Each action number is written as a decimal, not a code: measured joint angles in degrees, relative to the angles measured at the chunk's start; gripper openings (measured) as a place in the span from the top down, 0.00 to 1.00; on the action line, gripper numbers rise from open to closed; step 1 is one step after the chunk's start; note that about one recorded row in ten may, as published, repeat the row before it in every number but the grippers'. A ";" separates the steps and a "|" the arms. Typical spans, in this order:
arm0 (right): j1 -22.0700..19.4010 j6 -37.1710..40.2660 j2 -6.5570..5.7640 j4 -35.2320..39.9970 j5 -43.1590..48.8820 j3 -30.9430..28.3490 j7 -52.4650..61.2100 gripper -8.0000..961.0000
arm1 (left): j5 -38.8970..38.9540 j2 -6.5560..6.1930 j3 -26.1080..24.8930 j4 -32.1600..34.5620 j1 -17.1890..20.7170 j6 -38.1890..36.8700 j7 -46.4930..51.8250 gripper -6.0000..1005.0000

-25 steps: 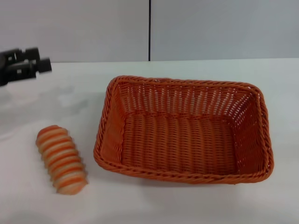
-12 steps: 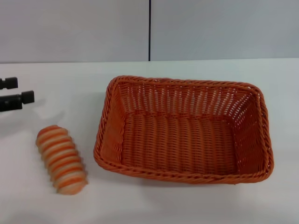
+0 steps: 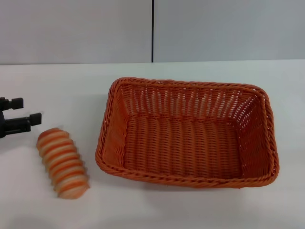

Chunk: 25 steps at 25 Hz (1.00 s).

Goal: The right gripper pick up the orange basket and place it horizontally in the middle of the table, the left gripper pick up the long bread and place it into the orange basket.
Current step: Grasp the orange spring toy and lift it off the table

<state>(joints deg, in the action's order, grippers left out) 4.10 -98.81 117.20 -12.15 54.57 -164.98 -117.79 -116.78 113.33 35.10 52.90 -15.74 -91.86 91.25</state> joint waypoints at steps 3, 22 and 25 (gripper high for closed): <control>0.19 0.06 -0.06 0.04 0.06 0.00 0.23 0.54 | -0.95 0.21 0.12 -1.83 -0.19 0.82 -1.18 0.20; 0.82 0.69 -0.22 0.01 0.25 0.09 2.16 0.54 | -1.88 2.76 0.01 -6.16 0.15 5.65 -8.05 0.21; 0.83 0.72 -0.22 0.02 0.26 0.09 2.21 0.54 | -1.88 2.68 0.28 -7.32 0.07 6.50 -8.23 0.21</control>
<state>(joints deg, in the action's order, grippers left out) 4.92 -98.09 116.98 -12.13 54.84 -164.88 -115.59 -118.66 116.01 35.38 45.58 -15.67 -85.37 83.02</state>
